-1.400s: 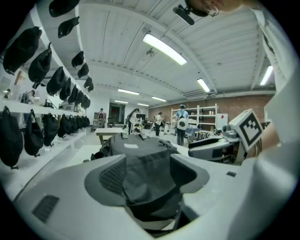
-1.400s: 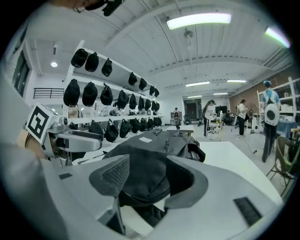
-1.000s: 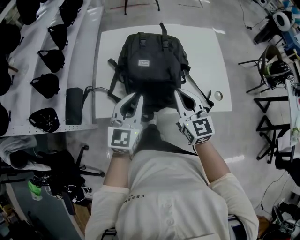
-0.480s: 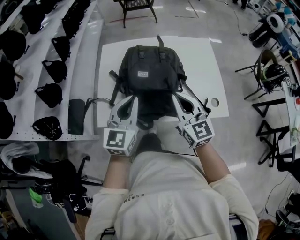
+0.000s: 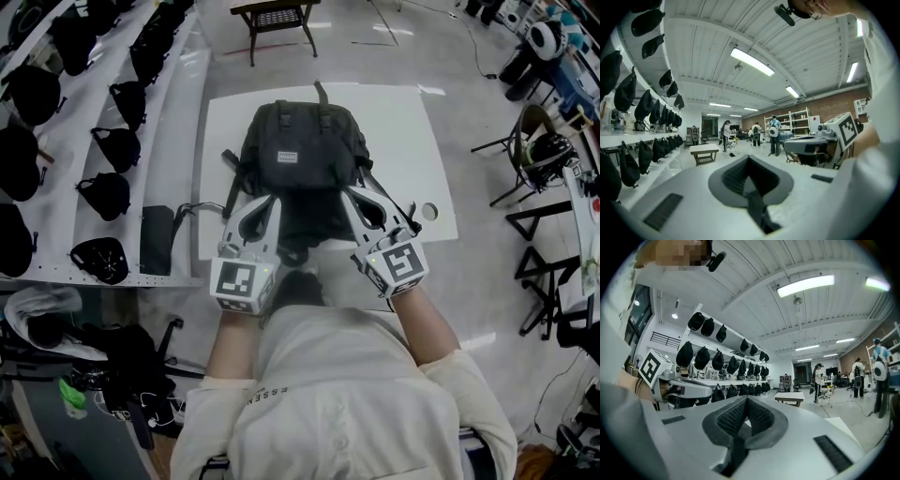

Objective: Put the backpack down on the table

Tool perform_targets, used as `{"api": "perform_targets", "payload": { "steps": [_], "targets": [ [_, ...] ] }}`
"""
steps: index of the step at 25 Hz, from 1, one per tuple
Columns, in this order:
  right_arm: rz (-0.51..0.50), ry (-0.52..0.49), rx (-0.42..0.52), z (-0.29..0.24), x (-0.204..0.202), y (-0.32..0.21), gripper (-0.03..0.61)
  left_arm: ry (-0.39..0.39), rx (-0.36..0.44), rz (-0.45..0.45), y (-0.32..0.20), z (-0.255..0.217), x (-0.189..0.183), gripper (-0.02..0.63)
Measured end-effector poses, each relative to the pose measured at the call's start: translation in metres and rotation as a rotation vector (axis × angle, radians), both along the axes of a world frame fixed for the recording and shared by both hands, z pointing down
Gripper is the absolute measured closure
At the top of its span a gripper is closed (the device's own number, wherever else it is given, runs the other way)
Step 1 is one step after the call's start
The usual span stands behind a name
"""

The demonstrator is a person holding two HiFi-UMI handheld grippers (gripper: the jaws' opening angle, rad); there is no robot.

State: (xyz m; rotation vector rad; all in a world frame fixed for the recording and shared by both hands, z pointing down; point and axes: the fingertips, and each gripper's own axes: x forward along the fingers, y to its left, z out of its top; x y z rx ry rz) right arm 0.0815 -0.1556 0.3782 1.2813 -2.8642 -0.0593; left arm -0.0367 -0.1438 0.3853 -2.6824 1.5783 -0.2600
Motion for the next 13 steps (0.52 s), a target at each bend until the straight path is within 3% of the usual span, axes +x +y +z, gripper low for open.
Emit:
{"api": "perform_targets", "payload": {
  "steps": [7, 13],
  "targets": [
    [0.053, -0.06, -0.004, -0.009, 0.016, -0.001, 0.565, 0.042, -0.016, 0.02, 0.001, -0.005, 0.006, 0.612],
    [0.055, -0.026, 0.013, -0.012, 0.021, 0.003, 0.565, 0.004, -0.009, 0.046, 0.008, -0.01, 0.015, 0.611]
  ]
}}
